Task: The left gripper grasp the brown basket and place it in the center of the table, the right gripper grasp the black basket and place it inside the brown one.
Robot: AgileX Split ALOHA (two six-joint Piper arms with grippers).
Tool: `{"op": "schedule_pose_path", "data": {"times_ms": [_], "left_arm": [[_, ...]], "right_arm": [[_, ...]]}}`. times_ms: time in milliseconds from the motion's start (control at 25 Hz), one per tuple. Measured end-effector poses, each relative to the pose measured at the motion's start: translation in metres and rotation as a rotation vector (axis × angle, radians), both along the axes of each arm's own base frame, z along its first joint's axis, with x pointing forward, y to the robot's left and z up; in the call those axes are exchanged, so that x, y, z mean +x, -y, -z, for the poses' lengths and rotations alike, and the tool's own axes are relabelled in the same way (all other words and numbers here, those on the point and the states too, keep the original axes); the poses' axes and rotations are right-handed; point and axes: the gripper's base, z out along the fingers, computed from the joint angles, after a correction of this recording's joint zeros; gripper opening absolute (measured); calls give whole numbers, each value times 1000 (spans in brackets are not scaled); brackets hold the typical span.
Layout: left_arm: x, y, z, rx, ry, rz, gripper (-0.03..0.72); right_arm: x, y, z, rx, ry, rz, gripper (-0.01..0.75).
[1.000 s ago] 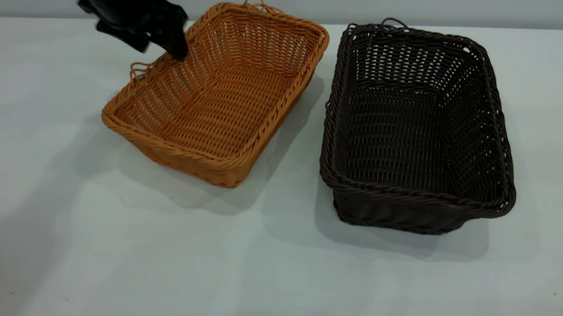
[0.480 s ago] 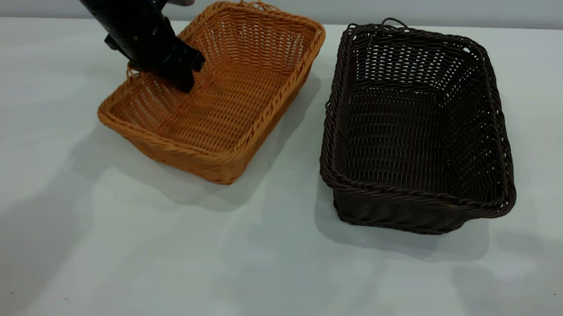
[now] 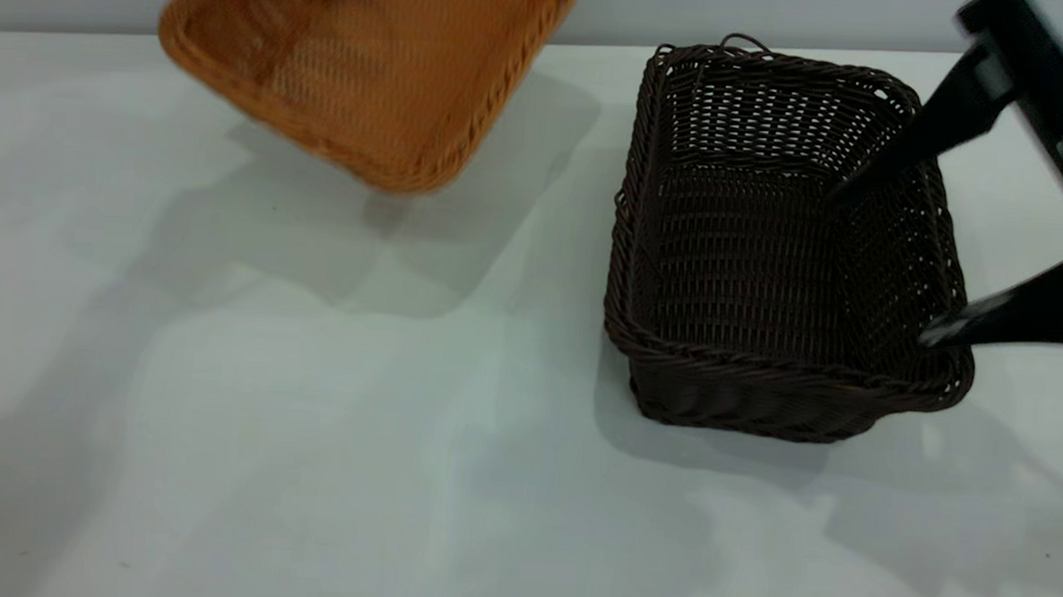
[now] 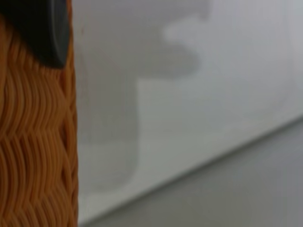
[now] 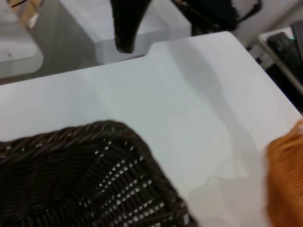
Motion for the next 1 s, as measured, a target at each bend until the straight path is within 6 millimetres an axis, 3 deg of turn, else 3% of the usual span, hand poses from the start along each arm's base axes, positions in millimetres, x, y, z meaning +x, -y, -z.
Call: {"op": "schedule_pose_path", "data": {"times_ms": [240, 560, 1000], "left_arm": [[0, 0, -6, -2, 19, -2, 84], [3, -1, -6, -4, 51, -13, 84], [3, 3, -7, -6, 67, -10, 84]], "right_arm": [[9, -5, 31, 36, -61, 70, 591], [5, -31, 66, 58, -149, 96, 591], [25, -26, 97, -75, -151, 148, 577]]}}
